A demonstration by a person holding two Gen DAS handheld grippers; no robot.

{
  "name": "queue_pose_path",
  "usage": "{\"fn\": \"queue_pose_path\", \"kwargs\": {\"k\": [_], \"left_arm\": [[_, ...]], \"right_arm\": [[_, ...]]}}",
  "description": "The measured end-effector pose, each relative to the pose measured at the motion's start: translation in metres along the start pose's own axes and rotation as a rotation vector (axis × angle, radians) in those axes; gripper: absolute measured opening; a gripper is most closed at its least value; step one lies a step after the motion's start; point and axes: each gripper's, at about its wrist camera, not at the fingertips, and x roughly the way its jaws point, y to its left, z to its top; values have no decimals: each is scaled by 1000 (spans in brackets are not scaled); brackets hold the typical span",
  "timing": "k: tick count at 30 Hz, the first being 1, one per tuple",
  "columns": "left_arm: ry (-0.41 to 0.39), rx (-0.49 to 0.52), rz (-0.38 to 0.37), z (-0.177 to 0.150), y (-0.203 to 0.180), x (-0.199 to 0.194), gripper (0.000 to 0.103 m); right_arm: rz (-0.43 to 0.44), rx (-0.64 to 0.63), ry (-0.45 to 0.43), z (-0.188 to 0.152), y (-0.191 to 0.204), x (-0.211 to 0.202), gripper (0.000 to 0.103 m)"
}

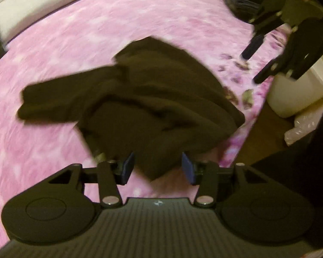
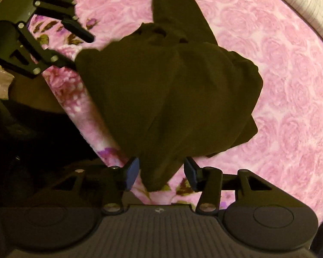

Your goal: Fold clothes

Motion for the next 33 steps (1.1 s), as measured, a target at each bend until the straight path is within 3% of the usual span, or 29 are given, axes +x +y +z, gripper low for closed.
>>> {"fn": "queue_pose_path", "kwargs": {"k": [2,4,5,6,8,13,15,22,23,25,26,27,28,33], "left_arm": [[11,-55,30,-10,23,-7,45],[14,-117,53,-16,44,-14,48],[13,-131,59,-19,55,-12,51],[9,-141,63,-19,60,-11,52],[2,-160,70,-20,70,-10,54],[1,-141,82,-18,94,12,56],[-2,-118,87,-20,105,18,56],[12,-60,83,-30,134,27,57],[14,-46,84,-30,137,29,57],[15,-10,88,-28,143,32,57],[14,13,91,-26,146,34,57],[13,35,94,-23,149,36,57],[8,70,101,-19,152,37,58],[-15,244,128,8,168,50,64]], "right_arm": [[7,28,-40,26,-3,3,52],[-10,35,-78,50,-9,6,67],[-33,24,-94,61,-10,9,79],[-57,13,-109,72,-12,13,82],[-100,-21,-121,92,-15,25,82],[-84,-47,-149,139,-18,62,82],[-77,-122,-147,157,-9,82,82],[-4,-756,-3,145,63,147,82],[5,-834,27,139,71,152,80],[-9,-881,79,135,78,162,63],[-30,-844,75,132,71,157,38],[-52,-799,67,129,64,149,4],[-75,-755,59,126,57,142,0],[-184,-532,20,111,19,105,0]]}}
